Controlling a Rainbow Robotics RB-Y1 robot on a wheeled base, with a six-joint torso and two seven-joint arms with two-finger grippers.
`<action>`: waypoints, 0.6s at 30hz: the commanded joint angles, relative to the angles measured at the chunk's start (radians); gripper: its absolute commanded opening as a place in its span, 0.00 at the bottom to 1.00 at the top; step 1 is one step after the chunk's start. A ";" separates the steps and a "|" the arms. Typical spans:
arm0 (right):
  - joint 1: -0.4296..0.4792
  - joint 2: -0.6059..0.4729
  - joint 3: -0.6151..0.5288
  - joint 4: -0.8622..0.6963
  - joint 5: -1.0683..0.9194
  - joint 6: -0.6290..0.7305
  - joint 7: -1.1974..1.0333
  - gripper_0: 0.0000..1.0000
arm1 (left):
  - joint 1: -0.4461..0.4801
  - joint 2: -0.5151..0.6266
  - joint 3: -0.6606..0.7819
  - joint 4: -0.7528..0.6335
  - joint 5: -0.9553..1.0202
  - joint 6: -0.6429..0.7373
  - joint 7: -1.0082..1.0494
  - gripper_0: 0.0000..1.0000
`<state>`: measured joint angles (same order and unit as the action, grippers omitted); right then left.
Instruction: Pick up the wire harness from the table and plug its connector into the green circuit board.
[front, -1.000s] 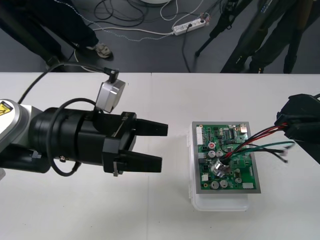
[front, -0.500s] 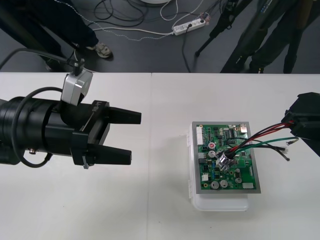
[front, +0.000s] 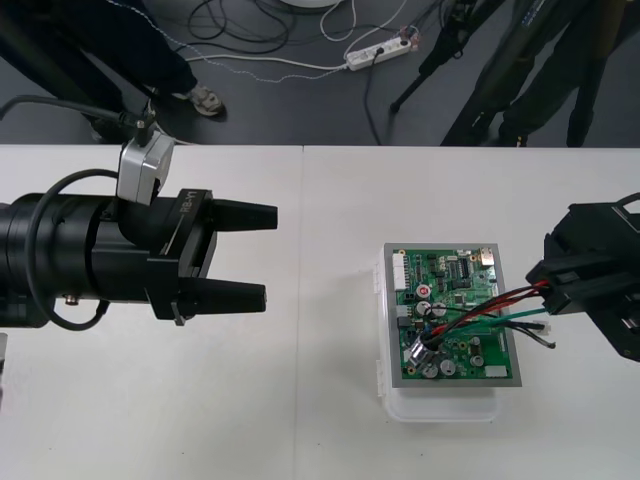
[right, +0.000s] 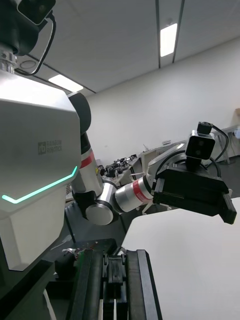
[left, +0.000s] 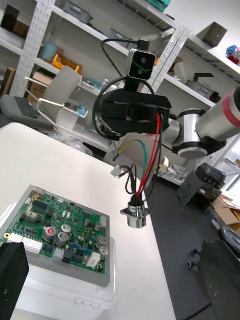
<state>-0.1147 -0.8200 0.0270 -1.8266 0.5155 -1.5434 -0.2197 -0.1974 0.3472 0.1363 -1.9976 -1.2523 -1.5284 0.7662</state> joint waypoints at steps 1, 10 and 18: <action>0.010 0.032 -0.044 -0.060 0.034 0.063 0.036 0.00 | 0.000 -0.066 0.032 -0.032 -0.036 -0.042 -0.070 1.00; 0.010 0.076 -0.044 -0.118 0.132 0.187 0.043 0.00 | -0.019 -0.089 0.034 -0.032 -0.048 -0.042 -0.222 1.00; 0.013 0.101 -0.044 -0.145 0.173 0.233 0.054 0.00 | -0.060 -0.089 0.029 -0.032 -0.036 -0.042 -0.304 1.00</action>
<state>-0.1136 -0.7363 0.0143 -1.9209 0.6773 -1.3333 -0.2145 -0.2144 0.2760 0.1476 -1.9980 -1.2938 -1.5378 0.4383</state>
